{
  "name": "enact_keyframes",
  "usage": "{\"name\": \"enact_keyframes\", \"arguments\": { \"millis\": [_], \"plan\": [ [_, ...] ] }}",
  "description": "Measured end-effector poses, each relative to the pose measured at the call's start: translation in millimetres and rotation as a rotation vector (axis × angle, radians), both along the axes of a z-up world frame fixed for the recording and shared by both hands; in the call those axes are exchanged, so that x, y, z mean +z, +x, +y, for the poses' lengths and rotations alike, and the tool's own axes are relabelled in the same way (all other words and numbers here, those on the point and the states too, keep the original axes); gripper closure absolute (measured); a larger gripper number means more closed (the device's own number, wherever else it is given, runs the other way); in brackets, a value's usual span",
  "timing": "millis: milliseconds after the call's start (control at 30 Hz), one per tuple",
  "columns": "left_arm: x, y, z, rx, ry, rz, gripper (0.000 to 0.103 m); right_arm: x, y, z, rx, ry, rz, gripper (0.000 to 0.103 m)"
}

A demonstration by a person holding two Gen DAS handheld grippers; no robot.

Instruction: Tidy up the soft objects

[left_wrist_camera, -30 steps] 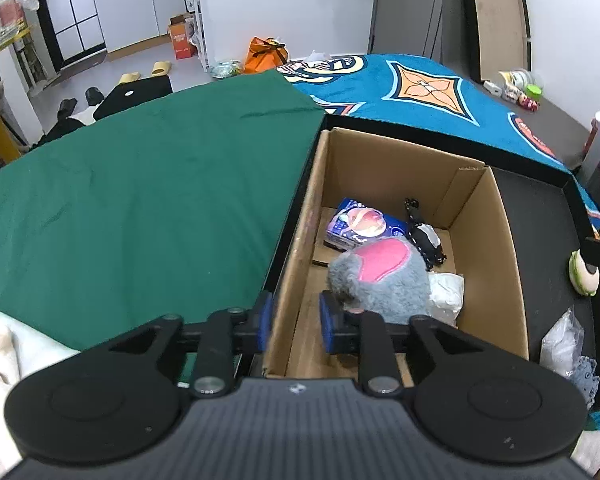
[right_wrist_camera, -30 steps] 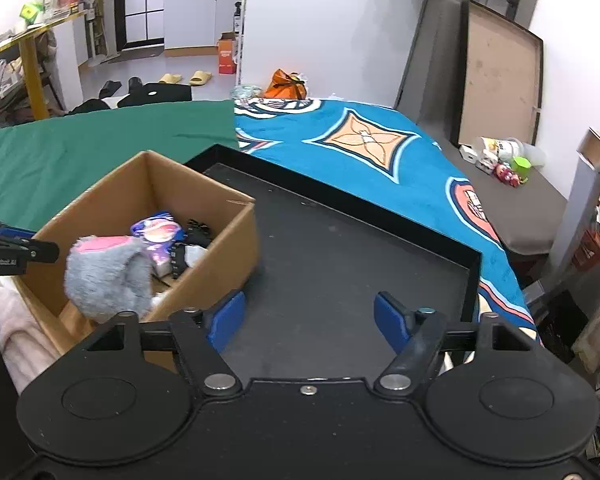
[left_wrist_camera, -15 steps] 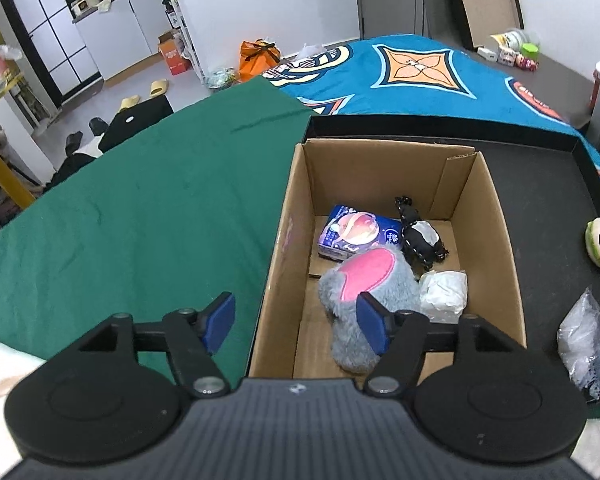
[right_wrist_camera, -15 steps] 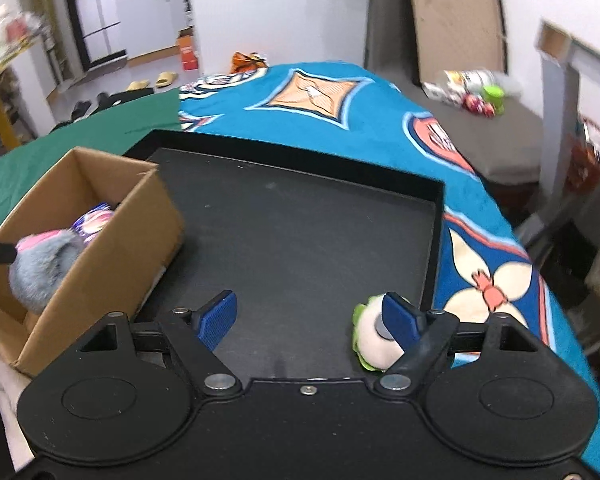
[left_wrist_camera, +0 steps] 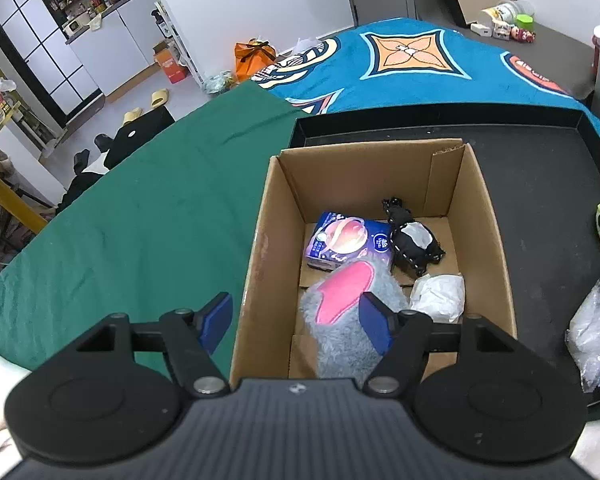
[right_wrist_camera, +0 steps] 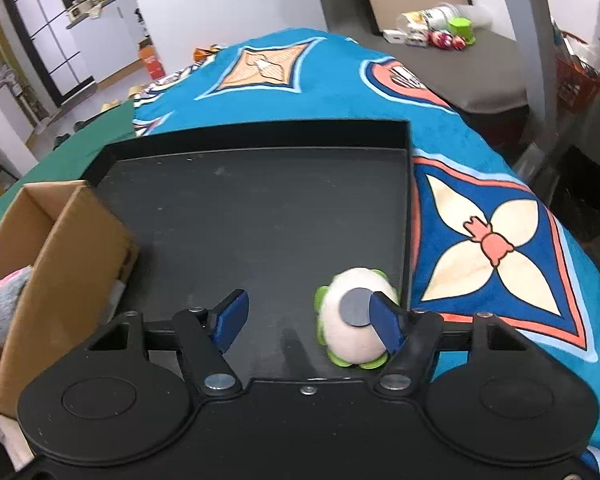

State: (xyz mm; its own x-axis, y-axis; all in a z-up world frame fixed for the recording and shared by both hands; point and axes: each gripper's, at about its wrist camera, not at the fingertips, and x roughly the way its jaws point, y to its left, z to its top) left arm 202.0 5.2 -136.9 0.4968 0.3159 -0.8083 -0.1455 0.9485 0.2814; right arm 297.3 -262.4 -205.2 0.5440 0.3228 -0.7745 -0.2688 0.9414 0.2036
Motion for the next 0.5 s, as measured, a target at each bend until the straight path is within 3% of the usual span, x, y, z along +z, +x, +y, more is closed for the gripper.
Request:
{"name": "enact_keyframes", "arguments": {
  "millis": [200, 367, 500],
  "plan": [
    [1, 2, 2, 0.026, 0.014, -0.004, 0.033, -17, 4, 5, 0.004, -0.075, -0.019, 0.044],
    [1, 2, 1, 0.029, 0.039, 0.0, 0.033, -20, 4, 8, 0.016, -0.171, -0.054, 0.069],
    [2, 0, -2, 0.024, 0.057, 0.004, 0.033, -18, 4, 4, 0.025, -0.186, -0.06, 0.073]
  ]
}}
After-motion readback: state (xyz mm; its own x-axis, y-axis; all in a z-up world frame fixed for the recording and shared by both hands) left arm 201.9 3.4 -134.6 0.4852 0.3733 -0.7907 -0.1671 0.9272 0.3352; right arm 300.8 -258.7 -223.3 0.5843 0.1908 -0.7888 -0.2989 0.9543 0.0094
